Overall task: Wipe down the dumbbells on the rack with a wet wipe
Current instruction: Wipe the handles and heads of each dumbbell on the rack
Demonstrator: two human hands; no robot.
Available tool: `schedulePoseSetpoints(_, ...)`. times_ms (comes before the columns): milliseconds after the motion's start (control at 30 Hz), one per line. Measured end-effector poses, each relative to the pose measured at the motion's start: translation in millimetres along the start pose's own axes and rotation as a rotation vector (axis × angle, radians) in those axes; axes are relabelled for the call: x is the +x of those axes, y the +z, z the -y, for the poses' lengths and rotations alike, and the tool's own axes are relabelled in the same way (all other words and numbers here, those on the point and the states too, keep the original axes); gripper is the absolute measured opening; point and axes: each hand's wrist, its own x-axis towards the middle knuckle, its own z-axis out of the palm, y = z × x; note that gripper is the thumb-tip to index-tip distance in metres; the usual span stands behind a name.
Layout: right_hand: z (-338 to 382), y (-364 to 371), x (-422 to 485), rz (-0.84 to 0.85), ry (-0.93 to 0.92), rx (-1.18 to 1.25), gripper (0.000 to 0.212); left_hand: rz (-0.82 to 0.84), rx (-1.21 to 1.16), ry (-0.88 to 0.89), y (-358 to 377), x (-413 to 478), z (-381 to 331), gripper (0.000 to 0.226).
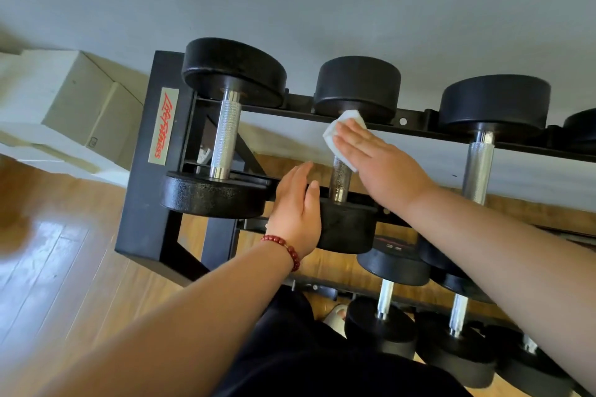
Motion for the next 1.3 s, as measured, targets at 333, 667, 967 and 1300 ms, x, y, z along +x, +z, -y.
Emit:
schedulePoseSetpoints(333,6.8,-1.8,3.1,0.046,0.101,0.112,0.068,0.007,-0.017,-0.005,0.1,1.1,-0.4,0.044)
schedulePoseSetpoints(667,26.4,-10.8,-8.8,-0.156,0.384,0.641,0.03,0.01,-0.033,-0.019,0.8,1.1,1.7,0.044)
schedulePoseSetpoints(967,49.5,-1.1,19.1,-0.309,0.983,0.578,0.036,0.011,-0.027,-0.029,0.2,1.1,-0.2,0.044)
schedulePoseSetpoints(1300,51.2,5.2,47.6,-0.212,1.217,0.896,0.038,0.044,-0.028,-0.023,-1.2,2.3,-0.7,0.044)
